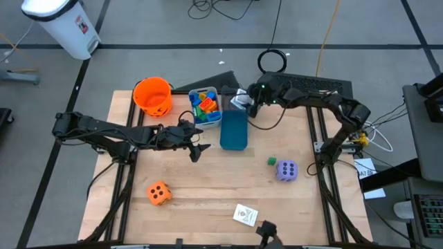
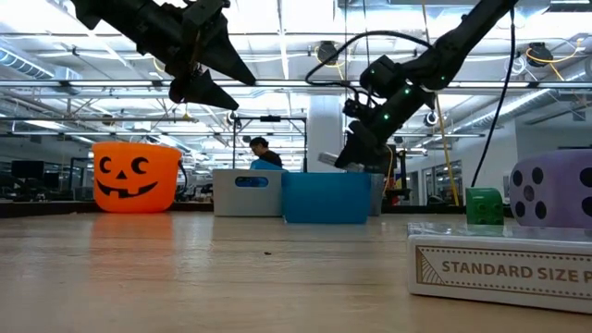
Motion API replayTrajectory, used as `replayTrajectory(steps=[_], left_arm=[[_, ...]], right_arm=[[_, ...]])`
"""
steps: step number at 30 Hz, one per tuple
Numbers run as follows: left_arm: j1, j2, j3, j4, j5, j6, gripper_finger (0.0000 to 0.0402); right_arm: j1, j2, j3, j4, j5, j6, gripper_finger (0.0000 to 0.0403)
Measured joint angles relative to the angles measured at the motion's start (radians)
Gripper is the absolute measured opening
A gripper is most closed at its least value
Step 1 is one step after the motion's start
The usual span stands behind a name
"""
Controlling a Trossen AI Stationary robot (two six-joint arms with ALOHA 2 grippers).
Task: Pick & Place Toys
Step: Put the white and black deck of cards into the black bin, then put the small green gamepiece into the white bin
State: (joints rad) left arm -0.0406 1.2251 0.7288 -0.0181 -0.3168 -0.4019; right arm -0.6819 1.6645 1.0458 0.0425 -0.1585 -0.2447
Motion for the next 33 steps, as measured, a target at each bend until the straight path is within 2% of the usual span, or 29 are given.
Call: replayTrajectory(steps=[3, 9, 15, 19, 25, 29, 33], left_arm=[[0.000, 0.000, 0.000, 0.001, 0.000, 0.000, 0.0365], [0.000, 0.000, 0.000, 0.000, 0.000, 0.000, 0.0365], [0.000, 0.000, 0.000, 0.000, 0.000, 0.001, 0.0365], [0.000, 0.000, 0.000, 0.000, 0.000, 0.001, 0.0365], [0.000, 0.000, 0.000, 0.000, 0.000, 0.000, 0.0365], [0.000, 0.000, 0.000, 0.000, 0.000, -0.002, 0.0365], [0.000, 0.000, 0.000, 0.000, 0.000, -0.002, 0.0365]], right_arm=[[0.011, -0.001, 0.000, -0.001, 0.002, 0.013, 0.0353], [0.022, -0.006, 0.000, -0.001, 0.085, -0.005, 0.0391], [0.046, -0.059, 0.001, -0.026, 0.084, -0.019, 0.0394], [0.110, -0.138, 0.003, -0.025, 0.079, 0.006, 0.0388], [0.307, -0.270, 0.002, -0.109, 0.077, 0.025, 0.0384], [0.500, -0.322, 0.002, -0.148, 0.078, 0.055, 0.0384], [0.725, -0.317, 0.002, -0.132, 0.082, 0.089, 0.0384]])
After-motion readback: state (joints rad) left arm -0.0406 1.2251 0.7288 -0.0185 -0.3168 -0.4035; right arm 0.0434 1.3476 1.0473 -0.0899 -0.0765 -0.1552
